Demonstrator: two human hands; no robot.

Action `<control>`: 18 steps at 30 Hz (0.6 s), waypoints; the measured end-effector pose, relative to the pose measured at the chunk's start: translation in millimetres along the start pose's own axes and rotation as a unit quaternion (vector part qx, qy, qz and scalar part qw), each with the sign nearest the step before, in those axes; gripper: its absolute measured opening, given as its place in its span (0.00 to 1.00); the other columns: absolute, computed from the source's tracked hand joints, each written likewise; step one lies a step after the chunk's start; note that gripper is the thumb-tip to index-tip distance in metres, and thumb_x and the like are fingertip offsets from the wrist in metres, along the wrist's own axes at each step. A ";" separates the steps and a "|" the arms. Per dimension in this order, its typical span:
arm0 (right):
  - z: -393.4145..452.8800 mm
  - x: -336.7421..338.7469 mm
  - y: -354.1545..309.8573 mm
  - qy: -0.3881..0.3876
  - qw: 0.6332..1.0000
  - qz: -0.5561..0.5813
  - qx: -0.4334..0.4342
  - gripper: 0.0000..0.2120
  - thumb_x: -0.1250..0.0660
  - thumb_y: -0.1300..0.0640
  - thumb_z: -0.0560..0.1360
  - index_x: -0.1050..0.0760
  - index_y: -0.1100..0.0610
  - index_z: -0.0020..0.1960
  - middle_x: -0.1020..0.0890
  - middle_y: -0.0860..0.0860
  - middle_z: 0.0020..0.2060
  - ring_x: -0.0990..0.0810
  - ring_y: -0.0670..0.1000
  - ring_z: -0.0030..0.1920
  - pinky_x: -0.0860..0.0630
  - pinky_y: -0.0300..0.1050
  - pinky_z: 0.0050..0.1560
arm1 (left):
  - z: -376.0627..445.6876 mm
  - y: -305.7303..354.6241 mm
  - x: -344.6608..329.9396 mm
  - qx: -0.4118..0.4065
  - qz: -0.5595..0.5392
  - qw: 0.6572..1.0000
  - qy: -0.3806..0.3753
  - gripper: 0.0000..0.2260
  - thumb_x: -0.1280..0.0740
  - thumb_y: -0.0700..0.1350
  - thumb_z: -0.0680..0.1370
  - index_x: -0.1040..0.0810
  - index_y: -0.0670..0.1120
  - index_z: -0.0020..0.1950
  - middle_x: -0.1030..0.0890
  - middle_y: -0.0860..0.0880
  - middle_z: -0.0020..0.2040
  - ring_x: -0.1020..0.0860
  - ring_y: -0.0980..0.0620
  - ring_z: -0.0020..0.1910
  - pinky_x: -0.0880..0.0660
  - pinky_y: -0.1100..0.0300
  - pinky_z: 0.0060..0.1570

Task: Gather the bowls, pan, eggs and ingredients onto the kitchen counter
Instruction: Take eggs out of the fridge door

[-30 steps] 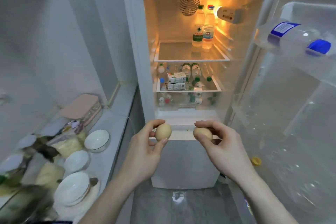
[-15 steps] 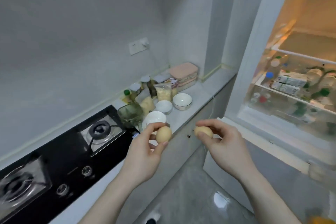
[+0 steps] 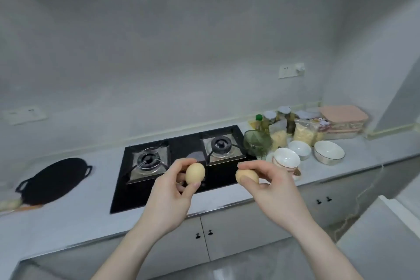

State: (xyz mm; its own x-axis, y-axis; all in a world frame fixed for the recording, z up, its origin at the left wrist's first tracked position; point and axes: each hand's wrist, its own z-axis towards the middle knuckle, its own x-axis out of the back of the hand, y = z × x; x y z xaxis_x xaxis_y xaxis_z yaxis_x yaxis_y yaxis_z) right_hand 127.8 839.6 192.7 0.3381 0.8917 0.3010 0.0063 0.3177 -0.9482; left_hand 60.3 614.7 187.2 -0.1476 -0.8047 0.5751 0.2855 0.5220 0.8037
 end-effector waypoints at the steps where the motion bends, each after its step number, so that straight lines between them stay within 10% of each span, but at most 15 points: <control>1: -0.6 -9.5 -3.9 -0.012 1.000 -0.002 0.011 0.10 0.26 0.57 0.74 0.16 0.42 0.48 0.15 0.37 0.46 0.18 0.41 0.46 0.23 0.32 0.44 | -4.1 -5.3 8.2 0.008 -0.005 1.000 0.011 0.17 0.28 0.46 0.78 0.26 0.65 0.59 0.18 0.59 0.50 0.22 0.52 0.41 0.22 0.62 0.46; 18: -55.2 -297.8 -99.4 -0.241 0.966 0.014 0.097 0.09 0.27 0.56 0.75 0.16 0.42 0.49 0.15 0.35 0.45 0.18 0.35 0.48 0.26 0.27 0.44 | -164.1 -157.2 256.0 0.157 0.017 0.964 0.213 0.16 0.29 0.46 0.78 0.26 0.63 0.60 0.18 0.58 0.53 0.18 0.57 0.43 0.20 0.61 0.44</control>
State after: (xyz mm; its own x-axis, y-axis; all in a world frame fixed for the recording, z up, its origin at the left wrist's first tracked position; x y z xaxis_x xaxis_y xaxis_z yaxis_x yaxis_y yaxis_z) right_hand 78.4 524.7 191.7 -0.1422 0.9327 0.3315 -0.1881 0.3033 -0.9341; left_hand 133.1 280.3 183.0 0.2784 -0.7939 0.5405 -0.0267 0.5562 0.8307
